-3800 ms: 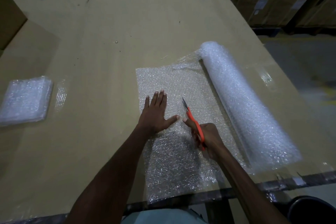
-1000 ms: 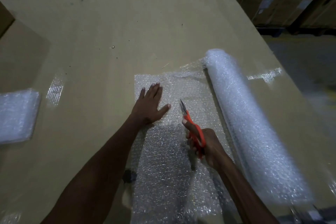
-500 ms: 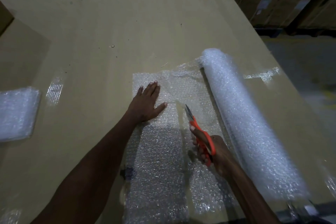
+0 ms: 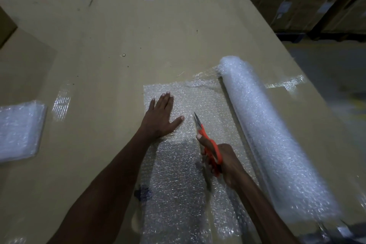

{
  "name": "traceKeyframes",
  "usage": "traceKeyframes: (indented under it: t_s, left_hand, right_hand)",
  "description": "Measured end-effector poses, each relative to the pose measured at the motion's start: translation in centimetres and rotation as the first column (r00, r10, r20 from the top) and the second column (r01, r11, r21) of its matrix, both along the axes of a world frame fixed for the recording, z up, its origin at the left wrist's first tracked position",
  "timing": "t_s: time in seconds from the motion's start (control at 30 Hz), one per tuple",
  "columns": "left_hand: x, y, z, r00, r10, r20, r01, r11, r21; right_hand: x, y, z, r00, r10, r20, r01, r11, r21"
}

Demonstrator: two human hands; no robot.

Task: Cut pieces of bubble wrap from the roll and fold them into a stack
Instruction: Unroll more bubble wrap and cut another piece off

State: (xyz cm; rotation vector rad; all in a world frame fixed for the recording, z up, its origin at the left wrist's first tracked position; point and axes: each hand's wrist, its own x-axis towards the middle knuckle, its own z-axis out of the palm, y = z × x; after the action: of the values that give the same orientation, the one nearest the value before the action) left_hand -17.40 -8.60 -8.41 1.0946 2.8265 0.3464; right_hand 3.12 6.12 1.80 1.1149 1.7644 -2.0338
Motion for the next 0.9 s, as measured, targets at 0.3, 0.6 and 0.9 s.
traceKeyframes:
  t_s: [0.3, 0.6, 0.9]
  left_hand:
    - [-0.3, -0.4, 0.0, 1.000, -0.019, 0.005, 0.019, 1.000, -0.002]
    - [-0.2, -1.1, -0.2, 1.000, 0.017, 0.023, -0.017, 1.000, -0.003]
    - [-0.5, -1.5, 0.0, 1.000, -0.004, 0.023, 0.005, 1.000, -0.011]
  right_hand:
    - [-2.3, -0.1, 0.2, 1.000, -0.024, 0.009, 0.024, 1.000, 0.006]
    - [-1.3, -0.3, 0.2, 0.999, -0.018, 0.035, 0.018, 1.000, 0.003]
    - [-1.8, -1.4, -0.2, 0.999, -0.002, 0.040, 0.002, 1.000, 0.004]
